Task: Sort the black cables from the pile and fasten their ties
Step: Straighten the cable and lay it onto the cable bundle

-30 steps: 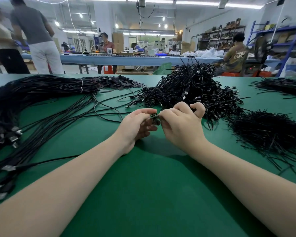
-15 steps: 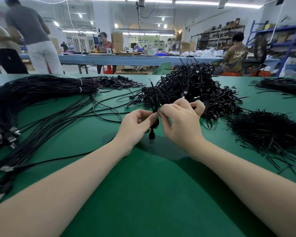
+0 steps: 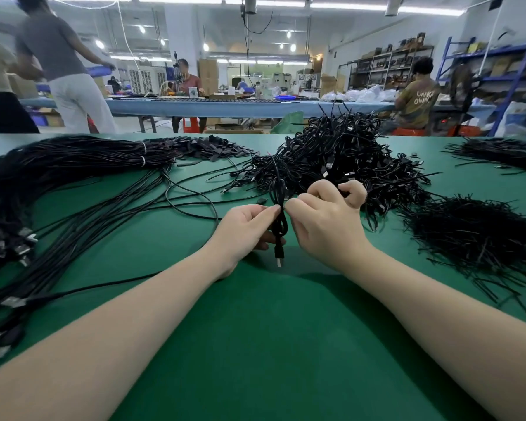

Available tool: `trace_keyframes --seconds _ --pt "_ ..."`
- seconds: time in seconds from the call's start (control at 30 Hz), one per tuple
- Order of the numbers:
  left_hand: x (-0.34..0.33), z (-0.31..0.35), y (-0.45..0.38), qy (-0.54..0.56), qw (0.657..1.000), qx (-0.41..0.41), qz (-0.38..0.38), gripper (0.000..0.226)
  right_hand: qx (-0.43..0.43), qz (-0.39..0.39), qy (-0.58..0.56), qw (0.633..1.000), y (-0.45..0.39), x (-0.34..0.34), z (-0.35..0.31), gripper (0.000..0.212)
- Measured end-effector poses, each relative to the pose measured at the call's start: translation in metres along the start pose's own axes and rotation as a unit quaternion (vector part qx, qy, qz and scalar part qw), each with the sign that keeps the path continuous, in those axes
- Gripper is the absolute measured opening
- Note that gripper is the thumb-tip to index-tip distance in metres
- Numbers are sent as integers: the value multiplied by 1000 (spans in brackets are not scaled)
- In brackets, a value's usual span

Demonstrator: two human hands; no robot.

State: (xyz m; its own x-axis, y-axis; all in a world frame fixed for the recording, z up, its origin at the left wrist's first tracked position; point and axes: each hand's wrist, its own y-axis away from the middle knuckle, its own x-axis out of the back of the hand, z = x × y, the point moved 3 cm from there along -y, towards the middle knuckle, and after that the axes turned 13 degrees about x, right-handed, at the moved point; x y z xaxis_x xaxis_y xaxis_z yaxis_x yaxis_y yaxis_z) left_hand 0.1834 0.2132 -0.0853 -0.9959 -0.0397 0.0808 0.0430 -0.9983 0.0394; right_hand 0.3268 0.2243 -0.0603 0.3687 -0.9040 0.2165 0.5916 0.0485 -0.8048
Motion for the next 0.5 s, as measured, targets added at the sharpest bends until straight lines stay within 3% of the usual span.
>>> trace_keyframes --seconds 0.5 --pt "10 10 3 82 972 125 -181 25 75 53 53 994 -5 7 -3 17"
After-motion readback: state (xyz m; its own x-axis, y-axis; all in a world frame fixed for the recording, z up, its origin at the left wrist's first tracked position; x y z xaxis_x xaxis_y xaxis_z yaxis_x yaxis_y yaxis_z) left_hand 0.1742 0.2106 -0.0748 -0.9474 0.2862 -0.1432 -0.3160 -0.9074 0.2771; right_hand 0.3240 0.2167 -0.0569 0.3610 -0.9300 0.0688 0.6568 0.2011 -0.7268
